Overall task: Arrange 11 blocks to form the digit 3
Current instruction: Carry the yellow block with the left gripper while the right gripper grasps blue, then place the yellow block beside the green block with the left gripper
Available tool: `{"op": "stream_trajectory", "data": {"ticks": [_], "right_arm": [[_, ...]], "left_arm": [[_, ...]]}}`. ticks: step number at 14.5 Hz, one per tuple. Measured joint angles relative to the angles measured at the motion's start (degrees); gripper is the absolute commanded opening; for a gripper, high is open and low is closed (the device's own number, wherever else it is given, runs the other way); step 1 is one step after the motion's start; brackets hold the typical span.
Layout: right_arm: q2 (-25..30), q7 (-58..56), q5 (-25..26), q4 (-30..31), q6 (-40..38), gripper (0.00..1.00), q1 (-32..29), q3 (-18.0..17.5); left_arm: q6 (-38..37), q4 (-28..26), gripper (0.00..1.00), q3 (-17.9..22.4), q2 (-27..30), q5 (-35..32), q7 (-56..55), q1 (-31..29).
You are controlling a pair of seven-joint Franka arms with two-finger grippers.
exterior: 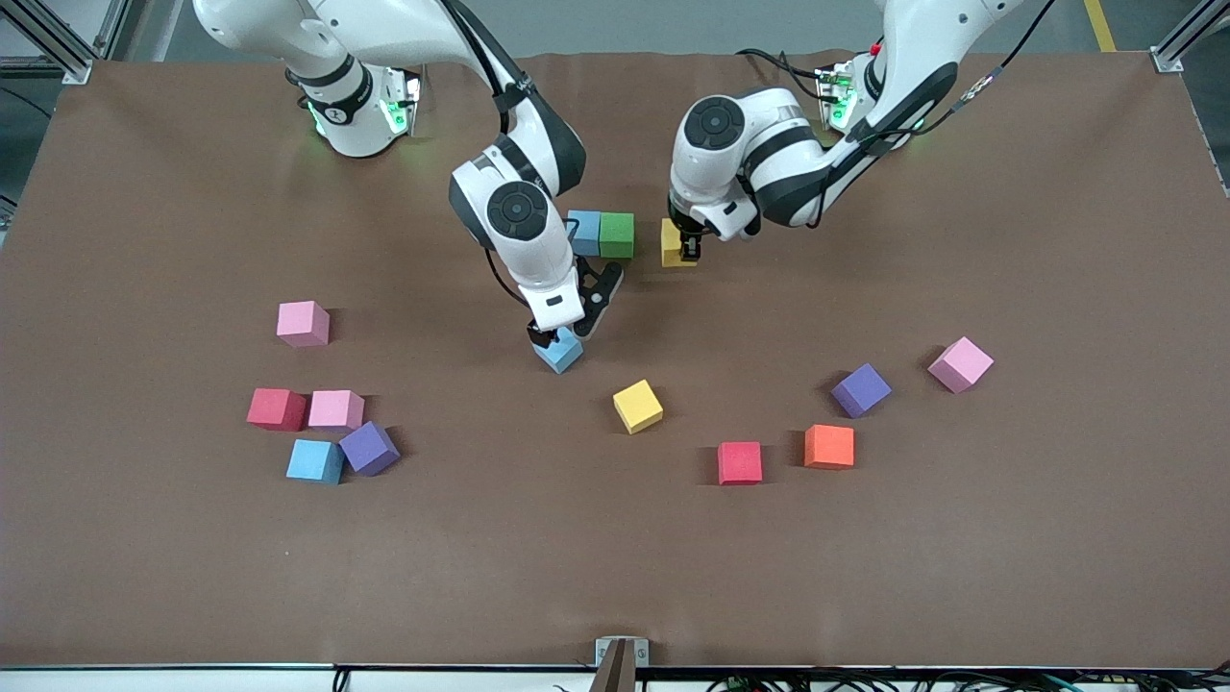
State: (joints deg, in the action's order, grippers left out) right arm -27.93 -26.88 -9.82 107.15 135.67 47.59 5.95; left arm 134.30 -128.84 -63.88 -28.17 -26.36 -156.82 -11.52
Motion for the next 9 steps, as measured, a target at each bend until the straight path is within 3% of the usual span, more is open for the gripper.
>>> {"op": "stream_trajectory", "data": {"ticks": [5,9], "right_arm": [[-1.63,3.11,-0.05,-0.03,1.2,1.0,0.0,0.19],[-3.1,3.62,-0.05,-0.04,3.57,1.0,0.0,0.98]], "left_arm": [[1.52,0.25,0.23,0.64,-2.07,0.31,-0.67,2.51],[2.07,1.01,0.23,3.95,-3.06,0.31,-0.62,6.1]]}}
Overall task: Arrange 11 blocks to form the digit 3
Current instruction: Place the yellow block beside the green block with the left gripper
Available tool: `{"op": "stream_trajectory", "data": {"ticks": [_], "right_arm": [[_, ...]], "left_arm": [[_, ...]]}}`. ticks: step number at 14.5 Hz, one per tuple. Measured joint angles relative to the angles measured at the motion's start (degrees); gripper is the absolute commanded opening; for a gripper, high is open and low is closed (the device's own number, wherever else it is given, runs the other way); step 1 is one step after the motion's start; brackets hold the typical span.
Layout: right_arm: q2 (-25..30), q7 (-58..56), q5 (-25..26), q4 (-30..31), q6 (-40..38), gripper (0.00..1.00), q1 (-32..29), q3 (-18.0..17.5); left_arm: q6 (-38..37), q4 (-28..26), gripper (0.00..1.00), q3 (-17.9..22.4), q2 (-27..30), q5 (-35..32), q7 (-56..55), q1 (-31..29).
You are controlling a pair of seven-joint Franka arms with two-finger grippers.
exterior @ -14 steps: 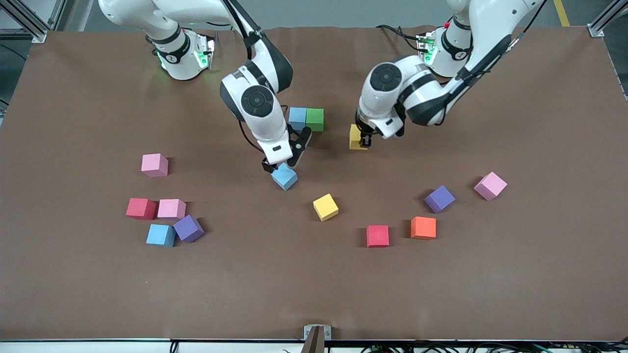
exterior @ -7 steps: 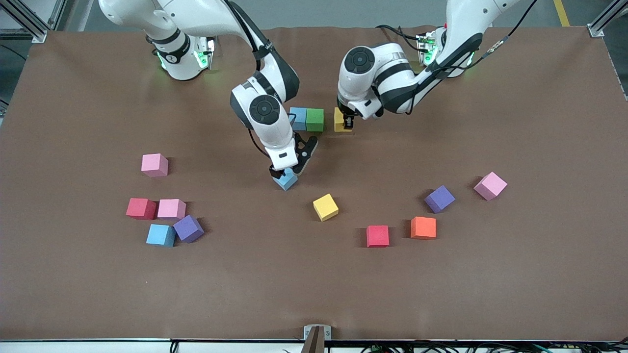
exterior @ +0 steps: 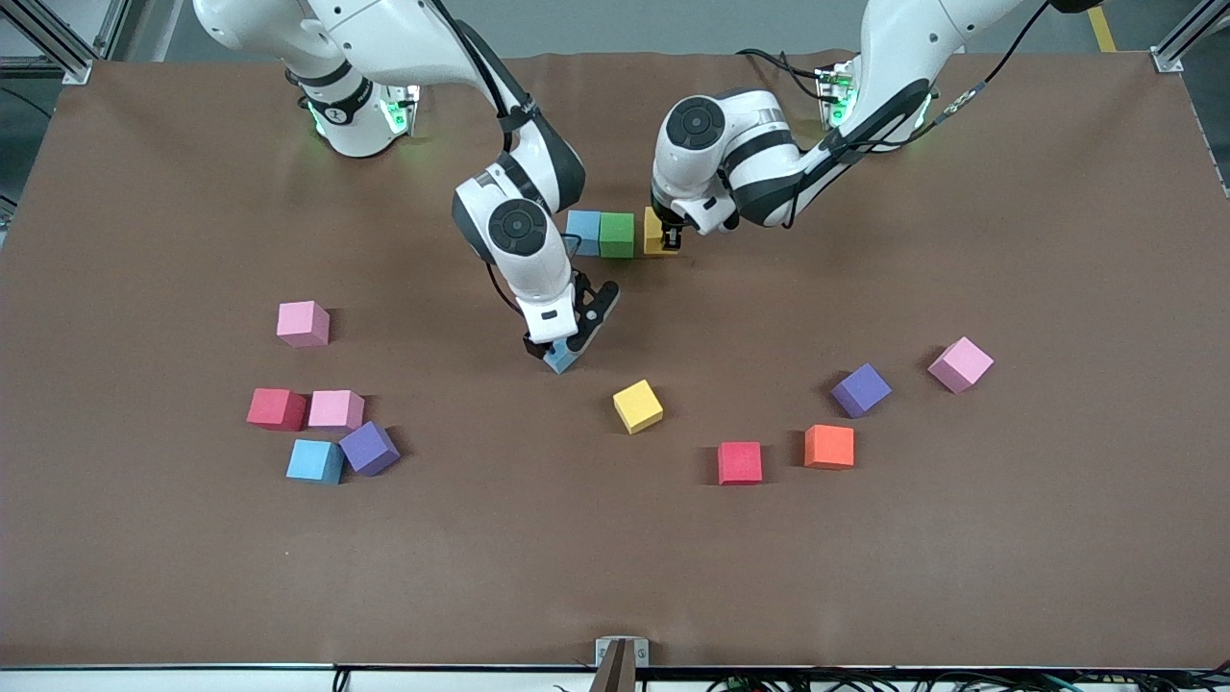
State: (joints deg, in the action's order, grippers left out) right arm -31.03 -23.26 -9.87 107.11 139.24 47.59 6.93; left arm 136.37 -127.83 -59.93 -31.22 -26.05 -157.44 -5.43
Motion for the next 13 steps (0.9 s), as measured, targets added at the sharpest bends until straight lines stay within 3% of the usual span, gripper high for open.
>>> {"op": "stream_trajectory", "data": {"ticks": [4,13], "right_arm": [[-0.66,0.06,0.0,-0.17,0.77,1.0,0.58,1.78],[-2.87,0.1,0.0,-0.79,2.97,1.0,1.11,2.87]], "left_arm": [[0.52,1.08,0.23,4.82,-0.26,0.0,-0.07,5.4],[0.68,3.09,0.23,6.53,-1.61,0.01,-0.07,7.84]]}}
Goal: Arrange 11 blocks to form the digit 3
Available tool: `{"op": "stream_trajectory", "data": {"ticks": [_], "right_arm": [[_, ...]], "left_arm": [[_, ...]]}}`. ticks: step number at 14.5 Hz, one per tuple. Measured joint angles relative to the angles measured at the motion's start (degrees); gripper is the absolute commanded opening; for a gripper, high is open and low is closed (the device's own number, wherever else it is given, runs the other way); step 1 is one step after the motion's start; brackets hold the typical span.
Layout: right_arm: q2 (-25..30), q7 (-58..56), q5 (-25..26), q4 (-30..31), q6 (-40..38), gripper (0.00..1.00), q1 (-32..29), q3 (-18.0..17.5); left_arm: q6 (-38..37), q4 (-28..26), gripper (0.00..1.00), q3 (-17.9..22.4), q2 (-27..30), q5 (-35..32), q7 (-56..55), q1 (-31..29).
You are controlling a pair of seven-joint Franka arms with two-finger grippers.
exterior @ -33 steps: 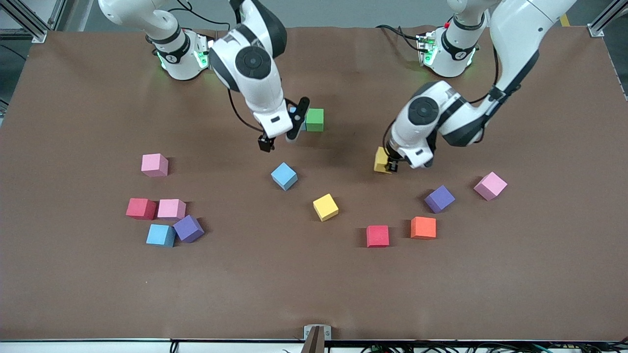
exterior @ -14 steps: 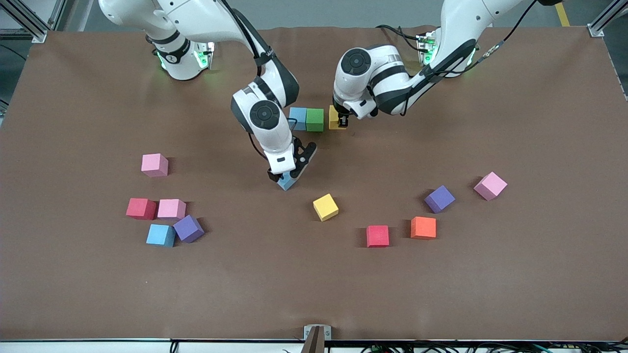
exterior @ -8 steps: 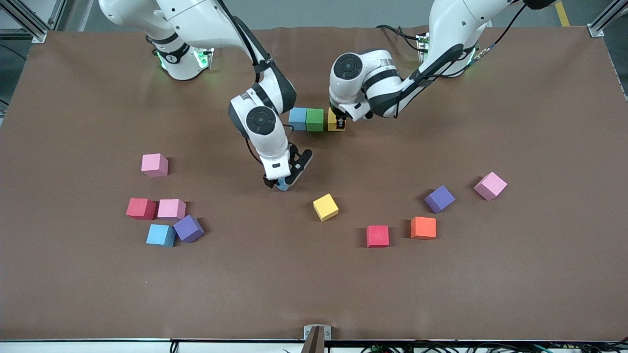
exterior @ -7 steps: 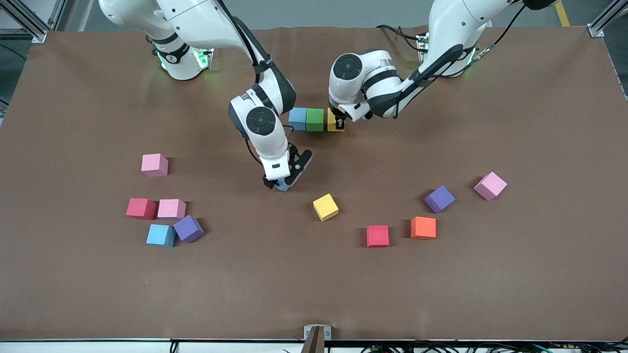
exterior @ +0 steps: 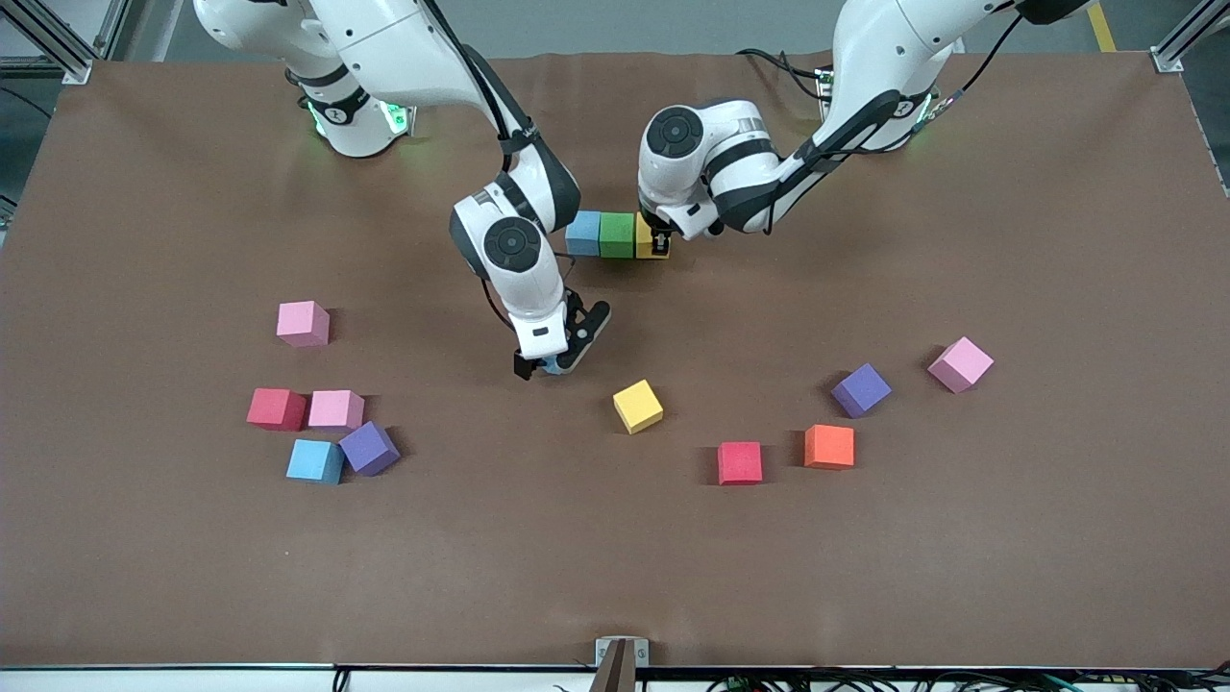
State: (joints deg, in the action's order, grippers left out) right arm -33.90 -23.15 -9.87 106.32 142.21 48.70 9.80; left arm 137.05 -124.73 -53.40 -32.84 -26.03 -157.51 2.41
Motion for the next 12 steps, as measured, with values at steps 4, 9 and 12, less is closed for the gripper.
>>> {"op": "stream_trajectory", "data": {"ticks": [4,9,12], "right_arm": [[-0.01,0.02,0.0,-0.54,-0.03,1.0,0.74,1.46],[-0.2,0.07,-0.01,-0.86,-0.08,1.0,0.82,2.14],[-0.73,0.08,-0.01,-1.06,-0.09,1.0,0.82,2.27]], "left_arm": [[0.02,0.44,0.23,0.19,-0.83,0.0,0.0,0.02],[0.02,0.54,0.23,0.26,-1.28,0.0,0.0,0.04],[0.05,0.84,0.23,0.64,-1.71,0.0,0.0,0.04]]}}
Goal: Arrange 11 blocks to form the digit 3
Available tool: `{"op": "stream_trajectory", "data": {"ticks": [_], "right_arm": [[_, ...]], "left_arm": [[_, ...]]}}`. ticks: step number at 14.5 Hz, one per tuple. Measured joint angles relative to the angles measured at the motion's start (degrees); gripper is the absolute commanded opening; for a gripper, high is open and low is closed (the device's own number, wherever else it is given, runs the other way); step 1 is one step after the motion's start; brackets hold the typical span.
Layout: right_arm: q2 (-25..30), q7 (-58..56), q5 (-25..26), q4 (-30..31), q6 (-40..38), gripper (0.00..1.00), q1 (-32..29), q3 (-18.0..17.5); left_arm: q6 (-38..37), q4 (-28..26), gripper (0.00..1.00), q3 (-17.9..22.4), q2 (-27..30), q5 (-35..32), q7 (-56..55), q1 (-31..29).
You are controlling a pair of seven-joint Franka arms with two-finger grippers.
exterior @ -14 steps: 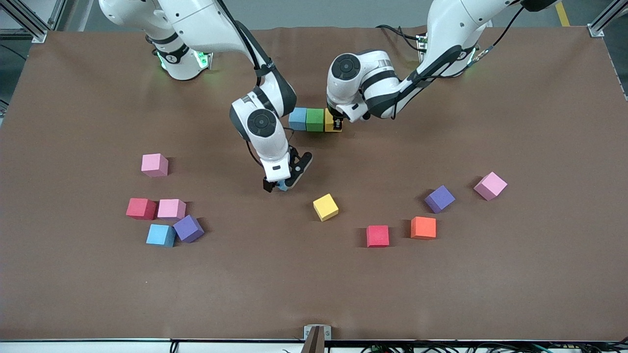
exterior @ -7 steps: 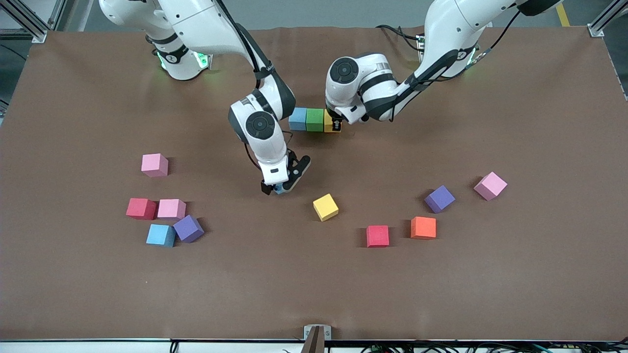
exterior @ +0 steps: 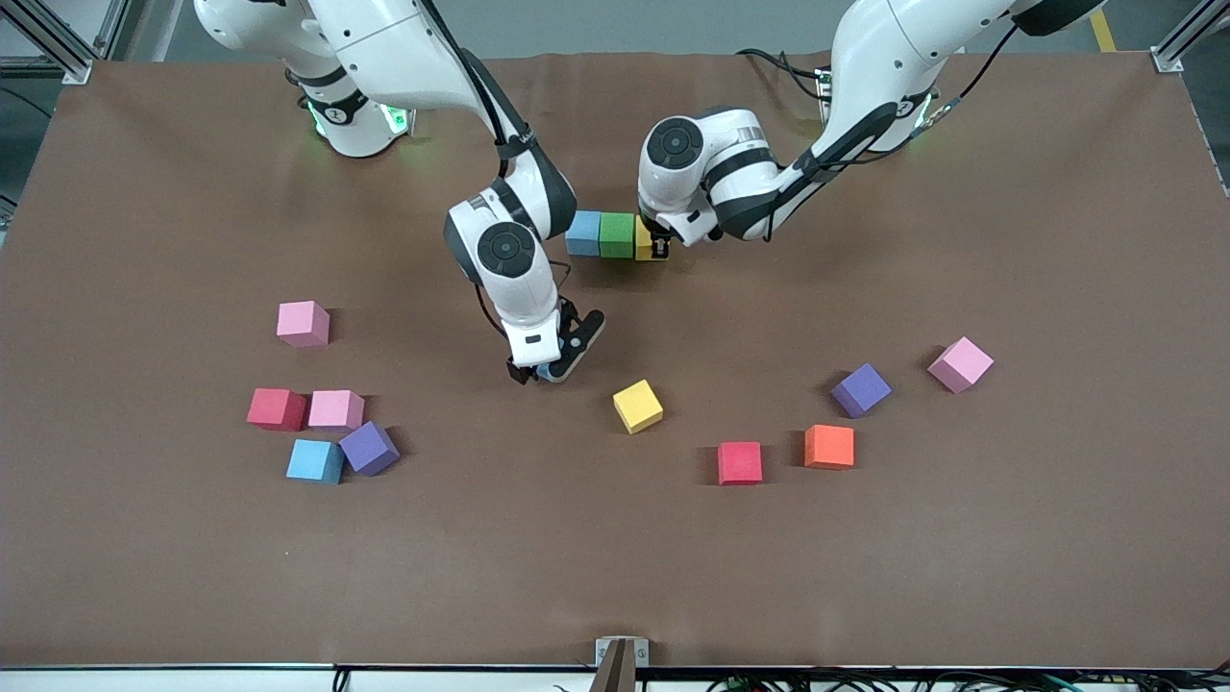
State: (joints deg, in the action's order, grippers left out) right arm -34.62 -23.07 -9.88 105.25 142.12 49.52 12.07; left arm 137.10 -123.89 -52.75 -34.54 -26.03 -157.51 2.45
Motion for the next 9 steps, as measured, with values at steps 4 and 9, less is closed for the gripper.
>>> {"op": "stream_trajectory", "data": {"ticks": [4,9], "right_arm": [[-1.64,0.08,0.0,-1.51,0.0,1.0,-0.03,0.78],[-2.16,0.71,-0.06,-2.16,-0.32,0.63,-0.02,1.19]], "left_arm": [[0.0,0.4,0.24,0.09,-0.28,0.0,0.0,0.01],[-0.26,1.61,0.29,2.76,-0.51,0.26,0.0,3.18]]}}
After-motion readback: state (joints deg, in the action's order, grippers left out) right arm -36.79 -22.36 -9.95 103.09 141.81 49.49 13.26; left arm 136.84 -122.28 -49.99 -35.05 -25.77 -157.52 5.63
